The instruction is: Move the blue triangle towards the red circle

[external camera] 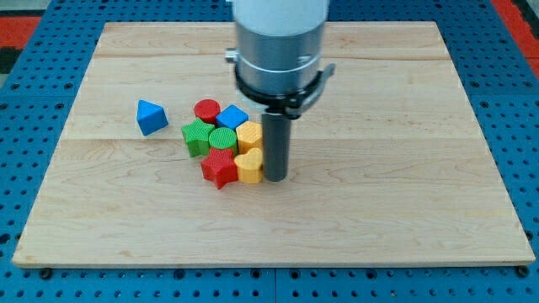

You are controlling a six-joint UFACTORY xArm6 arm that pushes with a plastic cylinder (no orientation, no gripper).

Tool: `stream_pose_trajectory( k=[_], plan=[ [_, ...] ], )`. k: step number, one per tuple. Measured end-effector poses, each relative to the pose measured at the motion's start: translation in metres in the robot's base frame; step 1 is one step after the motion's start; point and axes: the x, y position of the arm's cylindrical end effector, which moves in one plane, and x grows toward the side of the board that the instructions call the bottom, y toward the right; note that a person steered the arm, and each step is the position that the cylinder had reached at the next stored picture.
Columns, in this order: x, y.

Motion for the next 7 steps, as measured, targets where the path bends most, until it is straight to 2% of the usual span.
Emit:
stream_pose_trajectory(
  k=[1,2,3,4,6,7],
  plan=[
    [-0.007,-0.022],
    [-0.004,0.005],
    [0.041,0.019],
    [0.113,-0.045],
    [0.111,-0.260],
    [0.090,-0.294]
  ],
)
